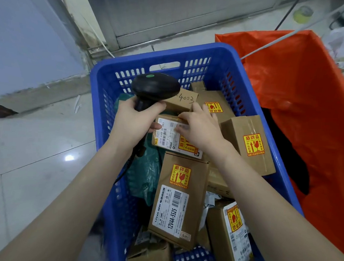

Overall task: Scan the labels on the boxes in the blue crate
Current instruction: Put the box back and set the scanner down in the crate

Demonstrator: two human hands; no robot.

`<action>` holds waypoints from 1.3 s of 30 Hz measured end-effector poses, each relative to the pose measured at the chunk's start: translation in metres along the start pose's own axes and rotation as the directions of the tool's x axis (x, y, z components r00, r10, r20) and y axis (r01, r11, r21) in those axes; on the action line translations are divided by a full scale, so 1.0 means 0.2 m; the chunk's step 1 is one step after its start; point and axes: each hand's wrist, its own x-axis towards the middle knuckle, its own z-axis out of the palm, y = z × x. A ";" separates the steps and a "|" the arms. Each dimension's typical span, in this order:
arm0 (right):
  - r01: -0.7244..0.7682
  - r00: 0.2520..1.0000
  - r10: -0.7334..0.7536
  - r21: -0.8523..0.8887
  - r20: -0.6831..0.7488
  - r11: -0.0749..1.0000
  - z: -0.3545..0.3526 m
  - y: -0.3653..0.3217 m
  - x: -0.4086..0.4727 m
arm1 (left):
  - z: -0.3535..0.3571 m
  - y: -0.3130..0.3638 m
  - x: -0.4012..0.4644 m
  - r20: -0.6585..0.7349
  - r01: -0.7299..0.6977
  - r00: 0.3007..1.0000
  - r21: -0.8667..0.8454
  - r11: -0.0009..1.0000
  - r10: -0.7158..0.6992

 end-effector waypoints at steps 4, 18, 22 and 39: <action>-0.026 0.998 0.029 0.053 -0.055 0.998 0.01 0.02 -0.01 | 0.01 0.00 -0.01 0.013 -0.001 1.000 0.000 1.000 0.001; -0.044 0.988 0.062 0.127 -0.141 0.991 -0.07 0.09 -0.09 | 0.04 0.01 -0.03 0.039 -0.007 0.999 0.020 1.000 0.006; -0.050 0.974 0.087 0.176 -0.207 0.983 -0.13 0.11 -0.13 | 0.05 0.01 -0.04 0.059 -0.018 0.998 0.029 0.999 0.016; 0.183 0.981 -0.121 0.497 -0.154 0.848 -0.23 0.28 -0.57 | 0.19 -0.01 -0.15 0.548 -0.278 0.835 0.350 0.895 0.044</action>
